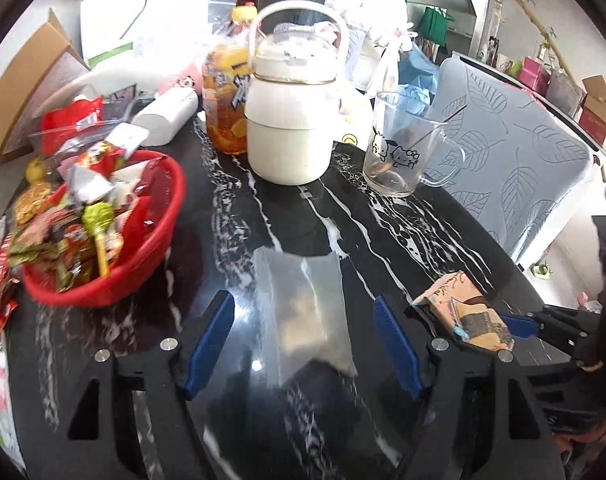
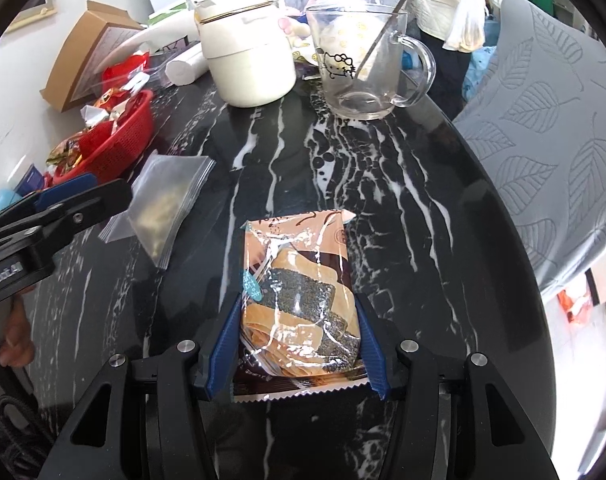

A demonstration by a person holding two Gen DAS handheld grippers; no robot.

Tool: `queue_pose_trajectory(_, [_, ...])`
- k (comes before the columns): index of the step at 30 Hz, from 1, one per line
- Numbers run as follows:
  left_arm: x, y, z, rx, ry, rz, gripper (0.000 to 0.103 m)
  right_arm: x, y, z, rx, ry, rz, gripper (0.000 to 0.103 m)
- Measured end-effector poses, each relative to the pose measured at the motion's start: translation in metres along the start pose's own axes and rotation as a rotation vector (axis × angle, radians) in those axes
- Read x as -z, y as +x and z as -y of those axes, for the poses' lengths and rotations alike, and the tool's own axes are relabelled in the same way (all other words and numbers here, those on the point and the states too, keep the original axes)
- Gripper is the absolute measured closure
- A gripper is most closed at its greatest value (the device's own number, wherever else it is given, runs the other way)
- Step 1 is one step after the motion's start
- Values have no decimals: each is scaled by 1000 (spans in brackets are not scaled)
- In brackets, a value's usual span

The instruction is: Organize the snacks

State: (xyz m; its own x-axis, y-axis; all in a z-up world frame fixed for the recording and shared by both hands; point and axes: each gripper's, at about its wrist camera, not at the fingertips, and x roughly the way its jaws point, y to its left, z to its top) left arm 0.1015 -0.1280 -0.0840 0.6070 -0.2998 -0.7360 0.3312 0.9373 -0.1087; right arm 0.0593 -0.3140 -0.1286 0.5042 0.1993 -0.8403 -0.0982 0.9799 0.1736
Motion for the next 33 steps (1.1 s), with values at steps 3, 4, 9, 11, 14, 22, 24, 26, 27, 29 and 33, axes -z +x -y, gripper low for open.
queue_pose_trajectory(3, [-5,21,-3,9,-17,-46,32,-5,4,2,1,-2,-4,49])
queue_pose_trajectory(4, [-5,26,-3,10,-21,-59,32,-6,5,2,-1,-3,-6,49])
queue_pose_trajectory(9, [-7,49,-6,17,-29,-122,32,-15,10,3,-2,-12,-8,49])
queue_pose_trajectory(11, [-6,57,-6,13,-29,-146,32,-17,12,3,-1,-16,-8,48])
queue_pose_trajectory(14, [-6,58,-3,-9,-5,-138,31,-19,13,1,5,-26,-10,48])
queue_pose_trajectory(22, [-1,50,-2,-20,-16,-141,50,-19,14,0,17,-28,-6,48])
queue_pose_trajectory(24, [1,47,-3,-7,-18,-145,57,-17,13,-2,21,-29,-2,49])
queue_pose_trajectory(26, [5,42,-4,0,-21,-150,57,-16,12,-4,19,-27,1,49])
queue_pose_trajectory(27, [7,40,-5,2,-23,-150,57,-14,11,-5,18,-26,2,50])
queue_pose_trajectory(29, [11,33,-5,7,-25,-149,59,-11,10,-7,13,-26,3,50])
queue_pose_trajectory(33, [22,20,-6,8,-26,-147,59,-3,5,-15,0,-30,-1,50])
